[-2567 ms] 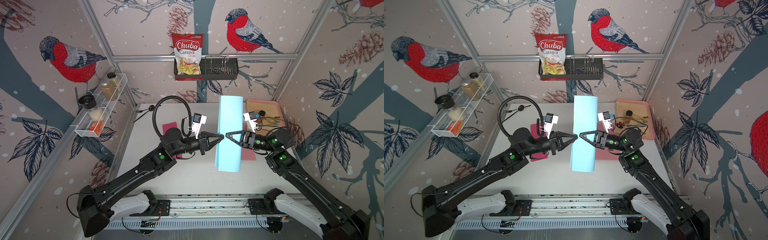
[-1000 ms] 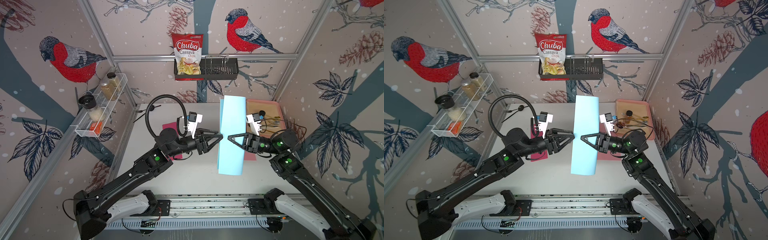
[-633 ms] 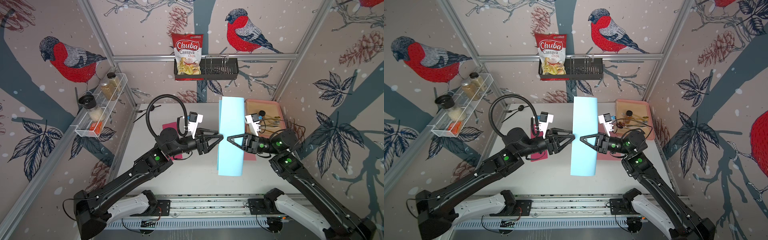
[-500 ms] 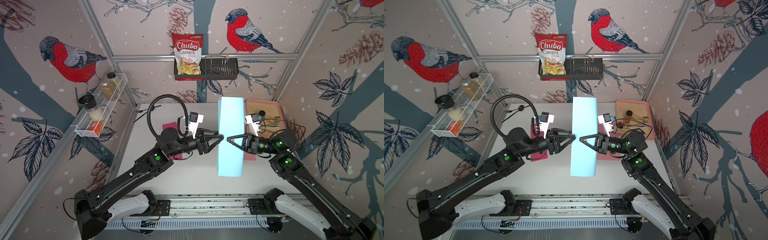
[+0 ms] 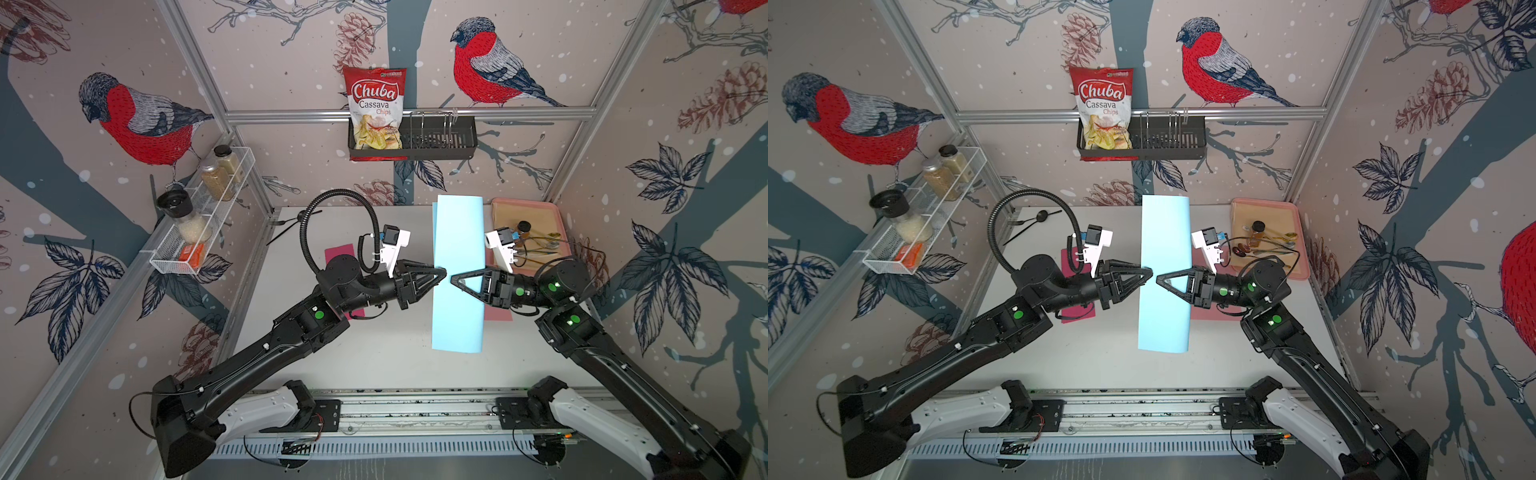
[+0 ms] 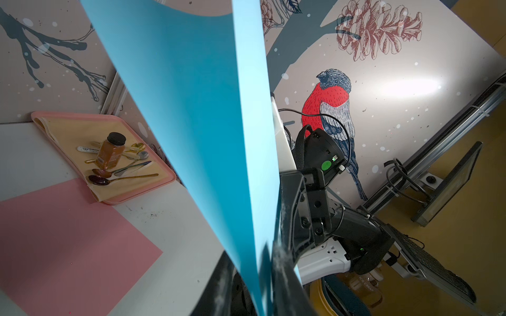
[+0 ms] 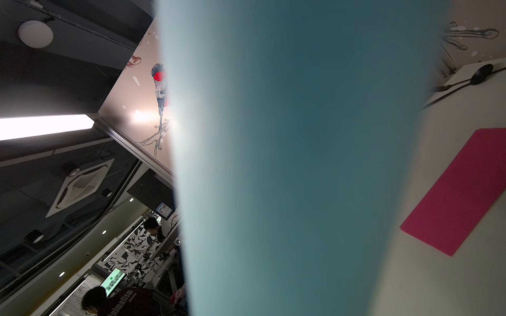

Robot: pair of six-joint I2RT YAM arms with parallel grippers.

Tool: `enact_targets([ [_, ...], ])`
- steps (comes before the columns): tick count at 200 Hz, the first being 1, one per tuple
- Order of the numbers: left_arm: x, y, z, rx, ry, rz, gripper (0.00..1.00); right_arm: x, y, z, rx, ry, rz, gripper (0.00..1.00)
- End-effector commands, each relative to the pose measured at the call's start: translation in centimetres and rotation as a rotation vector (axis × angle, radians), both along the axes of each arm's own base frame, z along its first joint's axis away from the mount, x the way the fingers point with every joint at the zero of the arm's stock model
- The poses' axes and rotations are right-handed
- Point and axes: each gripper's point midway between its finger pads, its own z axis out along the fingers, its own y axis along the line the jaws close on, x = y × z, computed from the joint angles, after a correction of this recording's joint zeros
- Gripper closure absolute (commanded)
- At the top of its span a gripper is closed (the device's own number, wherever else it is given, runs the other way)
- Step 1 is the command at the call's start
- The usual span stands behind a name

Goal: Fold the rectangular paper in half along the long edge
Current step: Fold the paper.

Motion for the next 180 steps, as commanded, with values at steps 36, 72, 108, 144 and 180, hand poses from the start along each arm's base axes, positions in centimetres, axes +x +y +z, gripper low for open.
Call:
enact_targets([
  [36, -0.5, 0.0, 1.0, -0.038, -0.024, -0.025, 0.87, -0.2, -0.1, 0.5, 0.013, -0.037, -0.003, 0.8],
  [72, -0.5, -0.1, 1.0, -0.039, -0.023, -0.031, 0.97, -0.3, -0.1, 0.4, 0.013, -0.035, -0.003, 0.79],
  [108, -0.5, -0.1, 0.9, -0.041, -0.022, -0.032, 1.0, -0.1, -0.1, 0.2, 0.005, -0.033, -0.006, 0.77],
  [144, -0.7, 0.0, 1.1, -0.043, -0.025, -0.035, 1.0, 0.3, -0.1, -0.2, -0.014, -0.037, -0.026, 0.68],
  [180, -0.9, 0.0, 1.4, -0.052, -0.023, -0.045, 1.0, 1.4, -1.0, -0.1, -0.04, -0.05, -0.072, 0.59],
])
